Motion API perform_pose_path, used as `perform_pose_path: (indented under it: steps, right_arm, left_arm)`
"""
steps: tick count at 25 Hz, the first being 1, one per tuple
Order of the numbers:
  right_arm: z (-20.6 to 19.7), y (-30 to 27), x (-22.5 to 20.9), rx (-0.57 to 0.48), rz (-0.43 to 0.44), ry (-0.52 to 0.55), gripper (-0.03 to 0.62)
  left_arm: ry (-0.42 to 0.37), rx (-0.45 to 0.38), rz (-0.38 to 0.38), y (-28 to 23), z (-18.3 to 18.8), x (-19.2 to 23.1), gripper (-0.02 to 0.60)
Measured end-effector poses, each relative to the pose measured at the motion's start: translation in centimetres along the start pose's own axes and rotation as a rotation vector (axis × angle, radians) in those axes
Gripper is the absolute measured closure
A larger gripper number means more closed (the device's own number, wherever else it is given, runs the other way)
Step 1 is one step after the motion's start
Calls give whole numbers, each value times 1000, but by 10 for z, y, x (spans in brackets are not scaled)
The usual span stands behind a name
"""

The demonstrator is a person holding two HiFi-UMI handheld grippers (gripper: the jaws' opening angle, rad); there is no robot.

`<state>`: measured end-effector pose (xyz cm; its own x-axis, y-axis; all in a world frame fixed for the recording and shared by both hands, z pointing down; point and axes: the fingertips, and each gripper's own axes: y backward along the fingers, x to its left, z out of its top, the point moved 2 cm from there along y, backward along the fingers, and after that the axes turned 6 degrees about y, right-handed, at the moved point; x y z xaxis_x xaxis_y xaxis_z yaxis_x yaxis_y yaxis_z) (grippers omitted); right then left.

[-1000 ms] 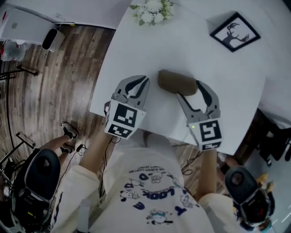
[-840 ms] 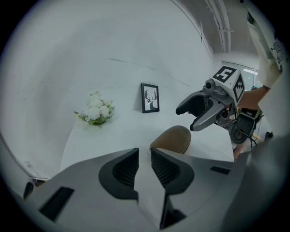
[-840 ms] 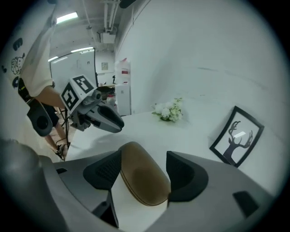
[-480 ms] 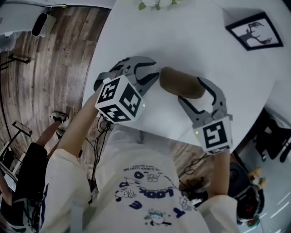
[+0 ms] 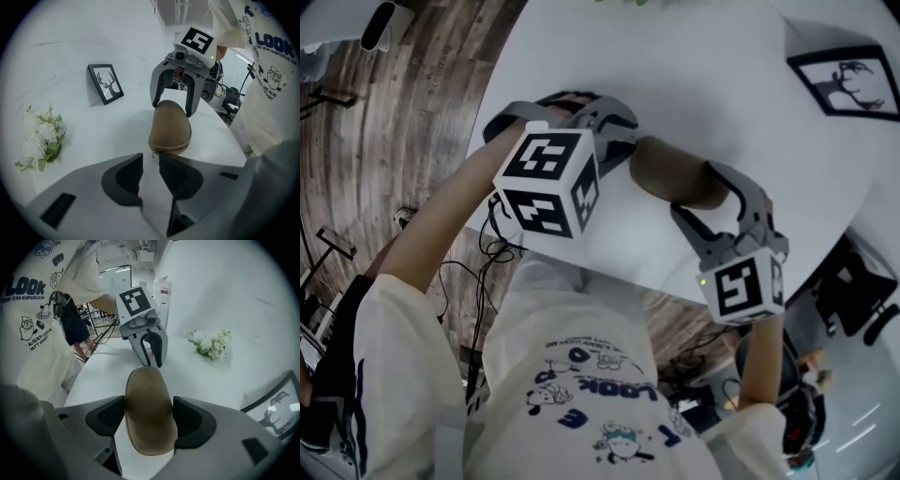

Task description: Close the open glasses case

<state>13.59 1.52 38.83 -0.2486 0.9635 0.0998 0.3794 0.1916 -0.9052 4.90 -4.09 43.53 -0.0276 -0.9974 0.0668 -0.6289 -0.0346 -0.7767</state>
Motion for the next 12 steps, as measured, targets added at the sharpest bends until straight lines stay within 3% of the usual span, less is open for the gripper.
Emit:
perform_pose_path:
  steps: [12]
  right_arm:
    - [0,-10,0,0,83,64,292]
  left_arm:
    - [-184,74,-181,-5,1,-1,521]
